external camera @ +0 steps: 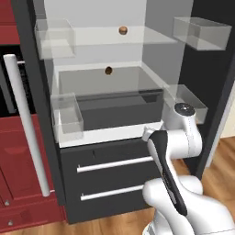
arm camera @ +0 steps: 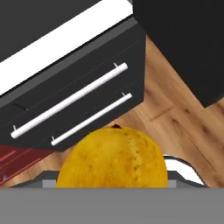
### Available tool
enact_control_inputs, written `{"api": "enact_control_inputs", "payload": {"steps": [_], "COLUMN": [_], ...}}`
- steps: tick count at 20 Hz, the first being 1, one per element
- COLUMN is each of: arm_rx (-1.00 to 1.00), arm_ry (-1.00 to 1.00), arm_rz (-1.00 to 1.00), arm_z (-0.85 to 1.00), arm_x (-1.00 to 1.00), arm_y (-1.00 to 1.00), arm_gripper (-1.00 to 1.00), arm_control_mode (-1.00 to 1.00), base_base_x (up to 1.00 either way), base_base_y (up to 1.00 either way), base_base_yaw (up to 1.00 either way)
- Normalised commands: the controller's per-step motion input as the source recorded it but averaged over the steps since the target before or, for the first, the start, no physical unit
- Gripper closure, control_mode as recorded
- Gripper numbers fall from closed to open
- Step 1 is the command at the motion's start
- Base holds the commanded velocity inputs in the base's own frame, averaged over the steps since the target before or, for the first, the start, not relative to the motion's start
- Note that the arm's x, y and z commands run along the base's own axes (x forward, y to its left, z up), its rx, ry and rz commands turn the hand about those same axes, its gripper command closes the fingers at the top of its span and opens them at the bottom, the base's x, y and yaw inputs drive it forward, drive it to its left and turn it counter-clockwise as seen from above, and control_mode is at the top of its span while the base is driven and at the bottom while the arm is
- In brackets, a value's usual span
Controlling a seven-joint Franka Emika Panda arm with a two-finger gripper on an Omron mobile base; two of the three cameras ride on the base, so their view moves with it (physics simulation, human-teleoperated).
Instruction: Place the mango in the correct fridge rack based on whether it is a fruit or vegetable. Finally, close the fridge door.
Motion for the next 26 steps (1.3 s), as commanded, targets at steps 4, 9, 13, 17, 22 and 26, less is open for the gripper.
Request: {"api": "enact_control_inputs", "payload": {"steps": [4,9,13,17,22,26], "arm_rx": [0.00,0.00,0.00,0.00,0.00,0.00], "arm_ry": [0.00,0.00,0.00,0.00,0.00,0.00], "arm_rz": [0.00,0.00,0.00,0.00,0.00,0.00], "arm_z": [0.00,0.00,0.00,0.00,0.00,0.00], "arm_x": [0.00,0.00,0.00,0.00,0.00,0.00], "arm_y": [0.00,0.00,0.00,0.00,0.00,0.00], "arm_gripper": [1.00,1.00,1.00,1.00,1.00,1.00], "arm_control_mode": [1.00,1.00,1.00,1.00,1.00,1.00], "base_base_x": [0.37,0.53,0.26,0.34,0.42,0.51], "base_base_y": [-0.16,0.09,0.34,0.36,0.04,0.17], "base_base_yaw": [0.14,0.00,-0.01,-0.01,0.01,0.02]}}
